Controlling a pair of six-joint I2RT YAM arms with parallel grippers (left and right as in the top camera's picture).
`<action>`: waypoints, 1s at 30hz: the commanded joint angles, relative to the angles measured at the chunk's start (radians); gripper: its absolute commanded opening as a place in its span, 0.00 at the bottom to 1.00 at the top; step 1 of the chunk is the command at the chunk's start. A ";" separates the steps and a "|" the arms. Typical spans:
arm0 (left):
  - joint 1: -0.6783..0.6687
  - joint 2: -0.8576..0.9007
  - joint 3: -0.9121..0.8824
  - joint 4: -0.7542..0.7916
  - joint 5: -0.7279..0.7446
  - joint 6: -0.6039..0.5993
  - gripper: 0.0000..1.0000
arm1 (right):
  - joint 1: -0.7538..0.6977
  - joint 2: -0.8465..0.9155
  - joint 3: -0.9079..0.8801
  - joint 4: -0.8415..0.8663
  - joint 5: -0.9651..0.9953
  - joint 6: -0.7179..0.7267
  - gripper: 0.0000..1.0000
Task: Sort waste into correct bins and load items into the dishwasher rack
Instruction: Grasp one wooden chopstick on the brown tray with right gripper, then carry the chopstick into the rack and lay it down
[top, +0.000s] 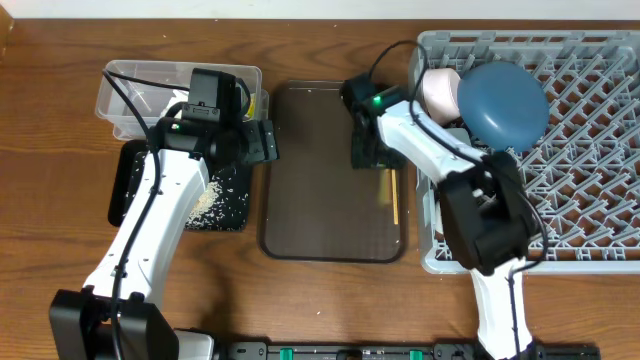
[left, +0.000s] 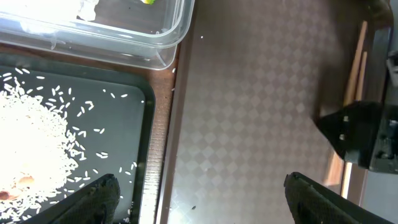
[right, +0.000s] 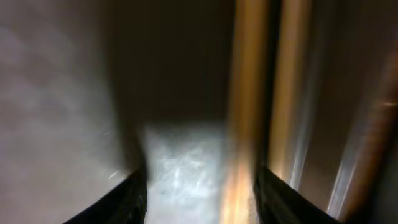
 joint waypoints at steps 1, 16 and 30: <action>0.003 -0.017 -0.003 0.000 -0.013 0.006 0.88 | -0.032 0.031 -0.011 -0.004 -0.040 0.008 0.52; 0.003 -0.017 -0.003 0.000 -0.013 0.006 0.88 | -0.036 0.032 -0.011 0.005 -0.070 -0.027 0.05; 0.003 -0.017 -0.003 0.000 -0.013 0.006 0.88 | -0.038 -0.119 0.082 -0.043 -0.152 -0.217 0.01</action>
